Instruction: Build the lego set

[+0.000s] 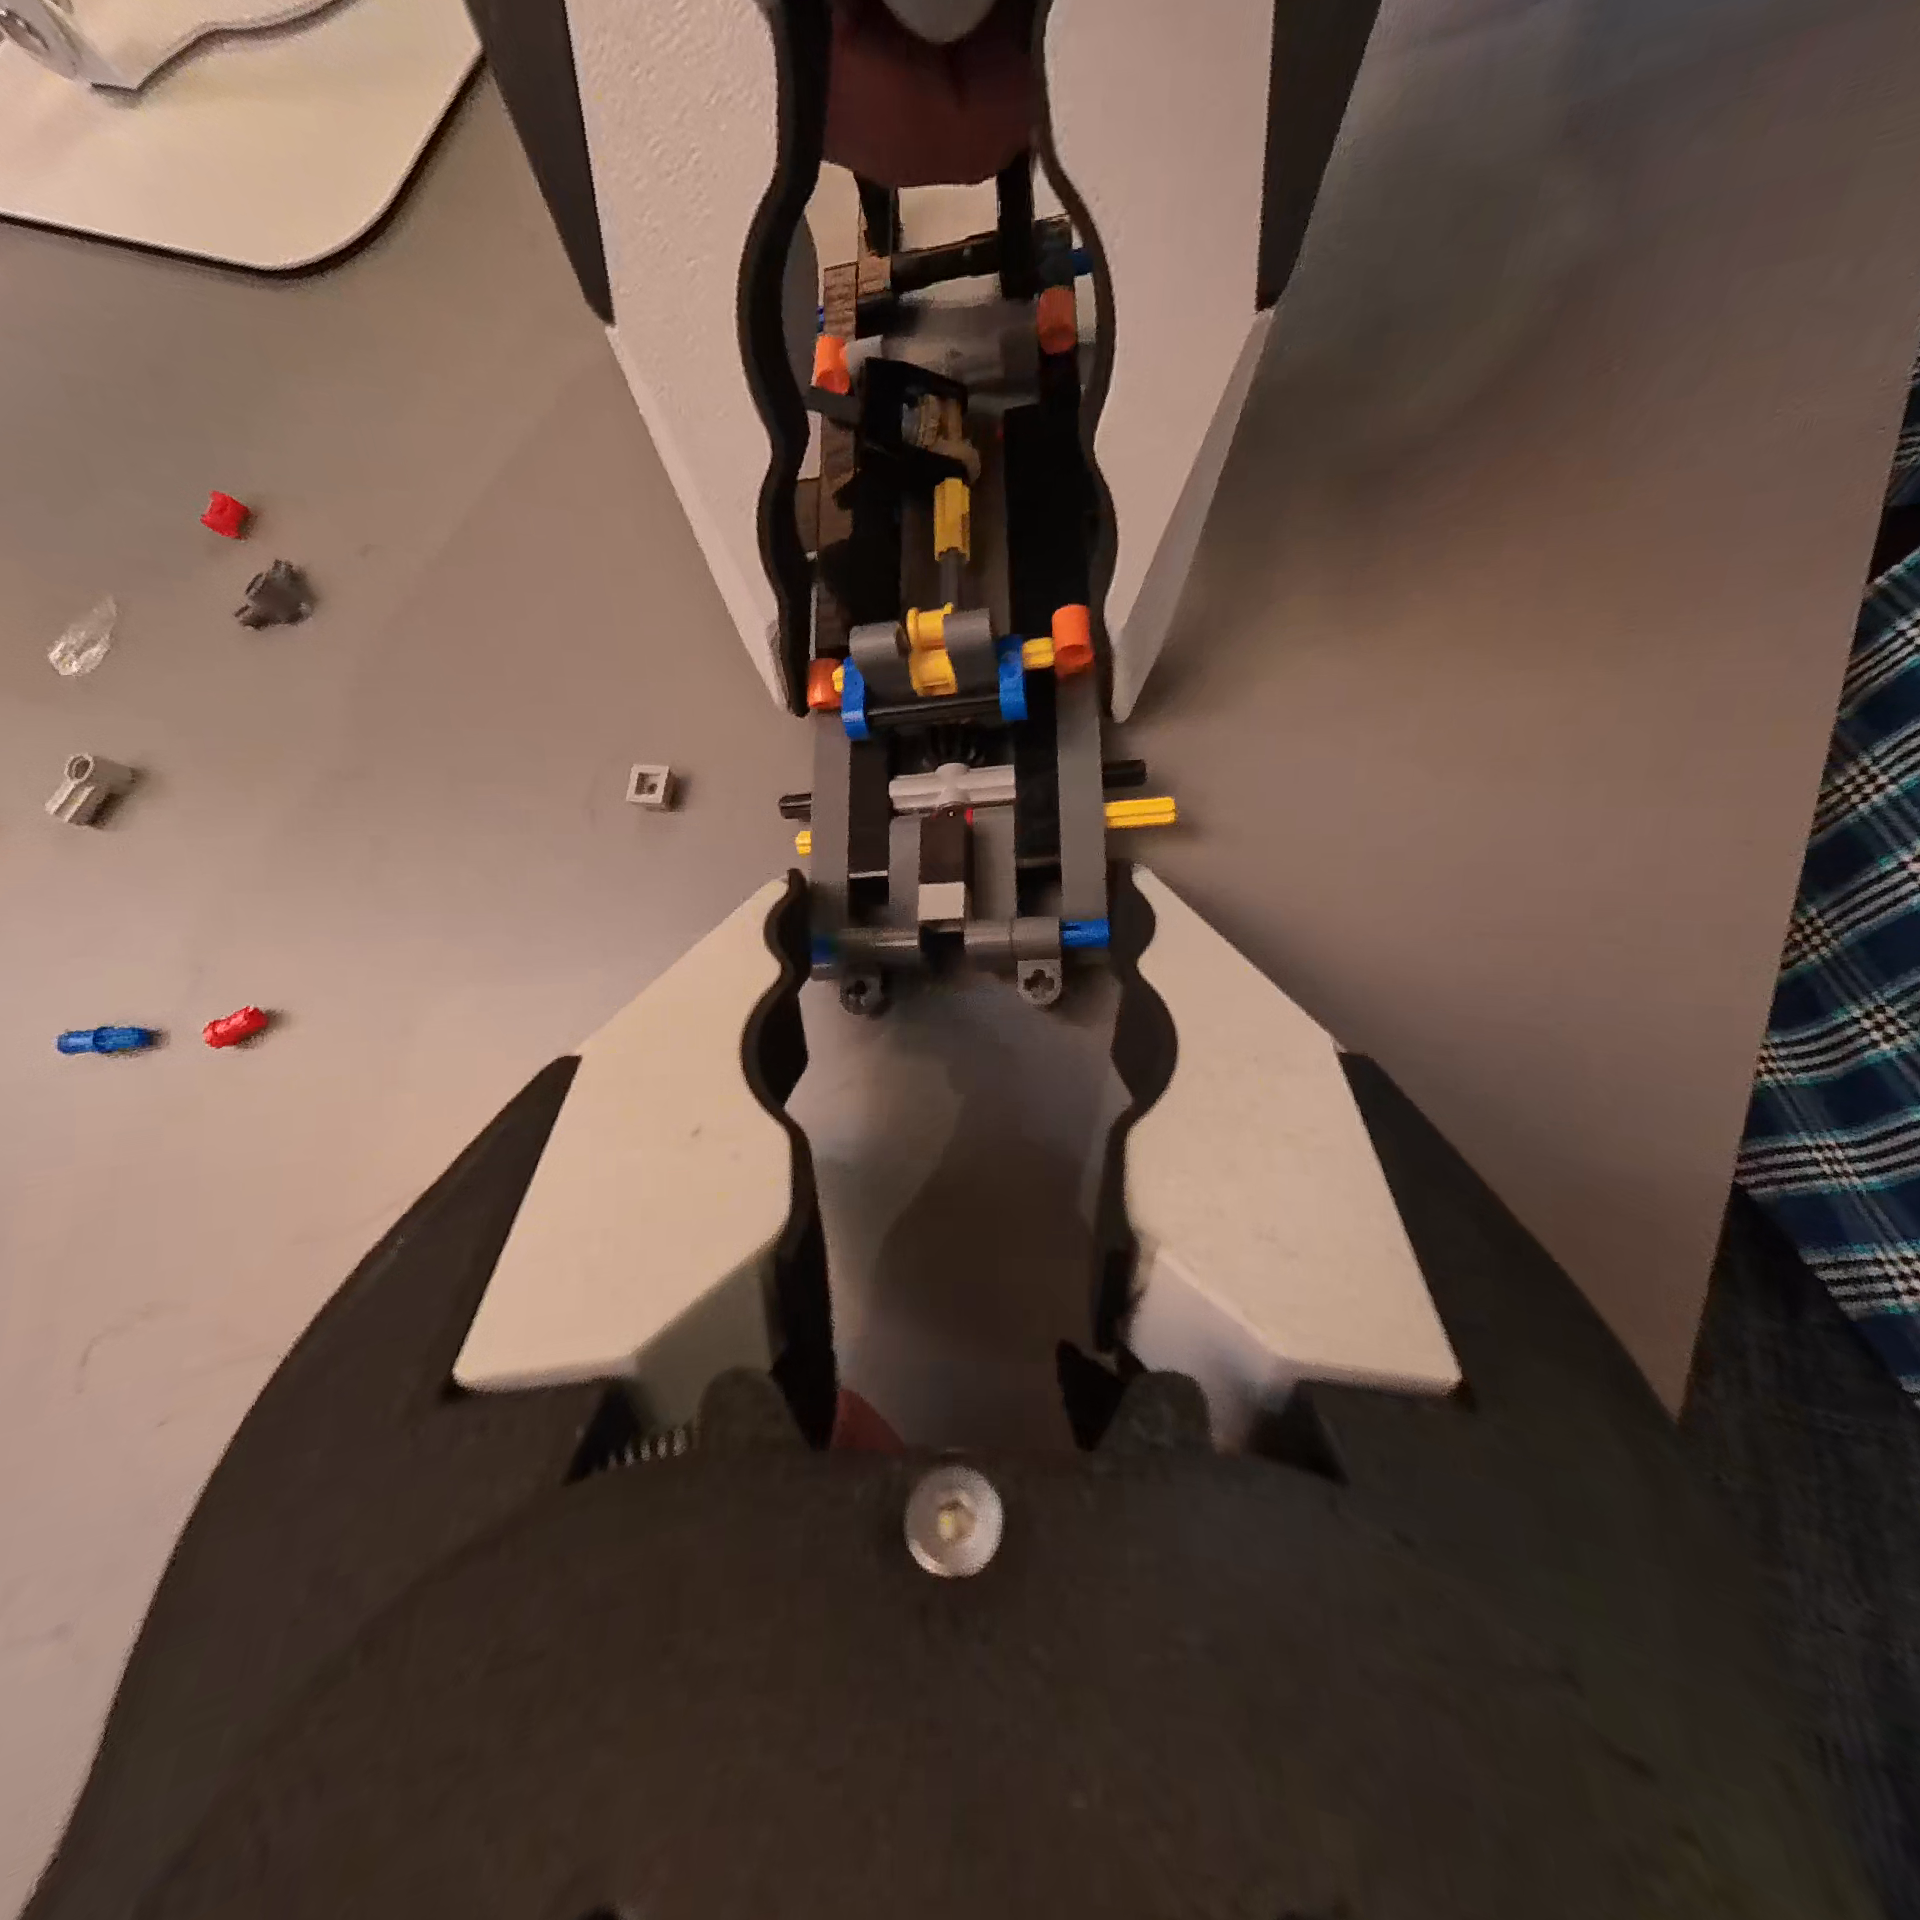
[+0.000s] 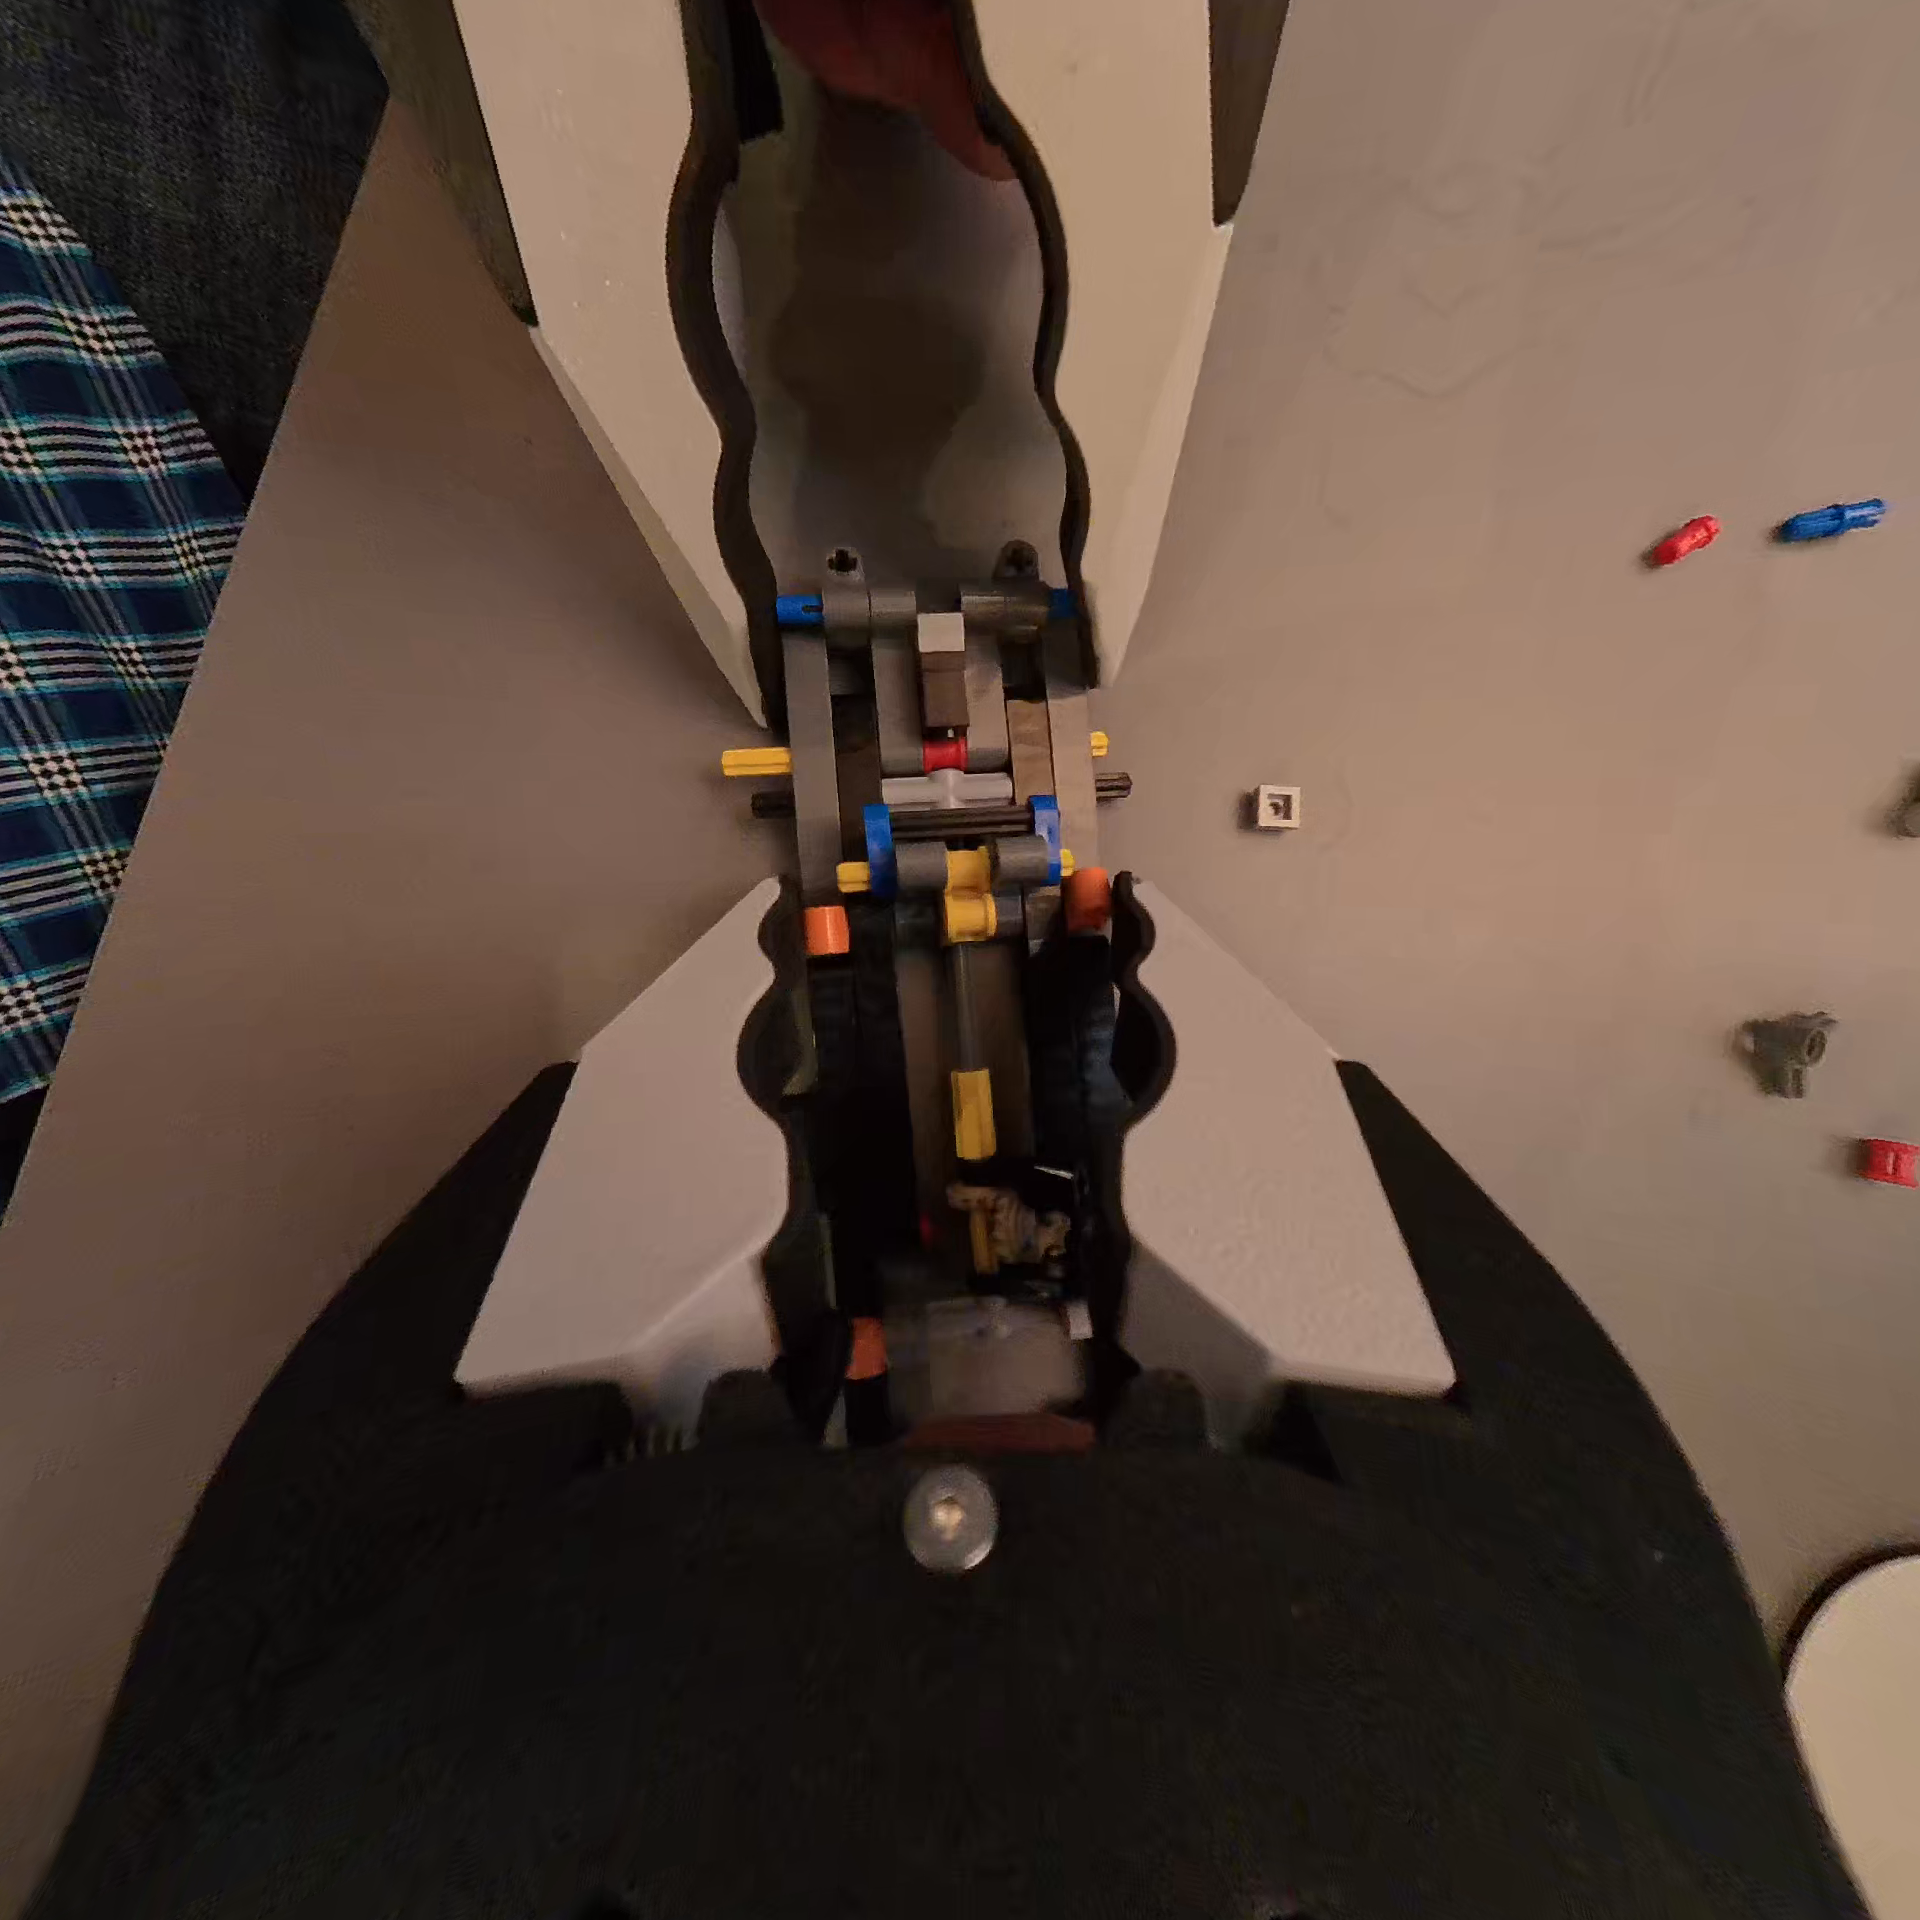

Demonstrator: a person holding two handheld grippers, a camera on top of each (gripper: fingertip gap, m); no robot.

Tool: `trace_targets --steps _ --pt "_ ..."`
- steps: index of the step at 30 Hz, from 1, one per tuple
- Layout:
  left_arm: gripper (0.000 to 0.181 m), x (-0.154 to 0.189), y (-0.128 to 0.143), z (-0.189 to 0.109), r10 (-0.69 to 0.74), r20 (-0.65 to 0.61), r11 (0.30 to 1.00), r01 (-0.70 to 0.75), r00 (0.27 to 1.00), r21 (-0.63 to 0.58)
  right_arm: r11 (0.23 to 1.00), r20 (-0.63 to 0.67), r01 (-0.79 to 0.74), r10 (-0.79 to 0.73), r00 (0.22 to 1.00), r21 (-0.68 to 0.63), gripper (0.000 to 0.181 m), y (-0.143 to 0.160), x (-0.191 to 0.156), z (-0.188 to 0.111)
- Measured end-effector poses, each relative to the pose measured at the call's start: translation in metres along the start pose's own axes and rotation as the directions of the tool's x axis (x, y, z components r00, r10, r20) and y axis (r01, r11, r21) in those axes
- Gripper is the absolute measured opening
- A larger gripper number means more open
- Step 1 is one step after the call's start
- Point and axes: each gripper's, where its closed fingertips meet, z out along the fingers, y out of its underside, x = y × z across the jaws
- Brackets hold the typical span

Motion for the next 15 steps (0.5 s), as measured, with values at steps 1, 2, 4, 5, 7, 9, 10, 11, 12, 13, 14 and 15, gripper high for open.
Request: trace_targets --steps 1,2,4,5,7,9,10,11,12,13,14,15 --pt "0.057 0.000 0.000 0.000 -0.005 0.000 1.000 0.005 1.000 0.000 1.000 0.001 0.004 -0.004 1.000 -0.001 0.057 0.000 0.000 0.000" --pt "0.057 0.000 0.000 0.000 -0.007 0.003 1.000 0.007 1.000 0.001 1.000 0.002 0.006 -0.006 1.000 0.000 0.057 0.000 0.000 0.000" --pt "0.056 0.001 -0.001 0.001 -0.010 0.007 1.000 0.010 1.000 -0.003 1.000 0.006 0.007 -0.007 1.000 0.000 0.057 0.001 0.000 -0.001" --pt "0.056 0.002 -0.002 0.001 -0.008 0.005 1.000 0.008 1.000 -0.001 1.000 0.010 0.013 -0.013 1.000 0.000 0.057 0.001 -0.001 -0.001" --pt "0.060 0.004 -0.002 0.002 -0.009 0.000 1.000 0.009 1.000 -0.008 1.000 0.014 0.013 -0.013 1.000 0.006 0.057 0.002 -0.002 -0.001" --pt "0.070 0.006 -0.002 0.002 -0.015 -0.014 1.000 0.015 1.000 -0.017 1.000 0.011 0.004 -0.004 1.000 0.007 0.057 0.002 -0.001 -0.001" --pt "0.073 0.008 -0.002 0.002 -0.019 -0.019 1.000 0.018 1.000 -0.020 1.000 0.010 0.004 -0.004 1.000 0.007 0.057 0.002 -0.001 -0.002" --pt "0.075 0.009 -0.002 0.002 -0.022 -0.017 1.000 0.022 1.000 -0.020 1.000 0.011 0.003 -0.003 1.000 0.007 0.057 0.003 -0.001 -0.002" --pt "0.078 0.011 -0.002 0.002 -0.028 -0.027 0.999 0.027 0.999 -0.022 1.000 0.012 0.002 -0.002 1.000 0.009 0.057 0.003 -0.001 -0.002" --pt "0.080 0.014 -0.002 0.003 -0.040 -0.033 0.999 0.039 0.999 -0.026 1.000 0.012 -0.002 0.001 1.000 0.011 0.057 0.003 -0.001 -0.002" --pt "0.081 0.014 -0.003 0.003 -0.049 -0.029 0.998 0.049 0.998 -0.027 1.000 0.011 -0.006 0.005 1.000 0.014 0.057 0.003 -0.001 -0.002" --pt "0.081 0.014 -0.003 0.004 -0.057 -0.020 0.998 0.057 0.998 -0.031 1.000 0.010 -0.009 0.009 1.000 0.016 0.057 0.003 -0.002 -0.002"
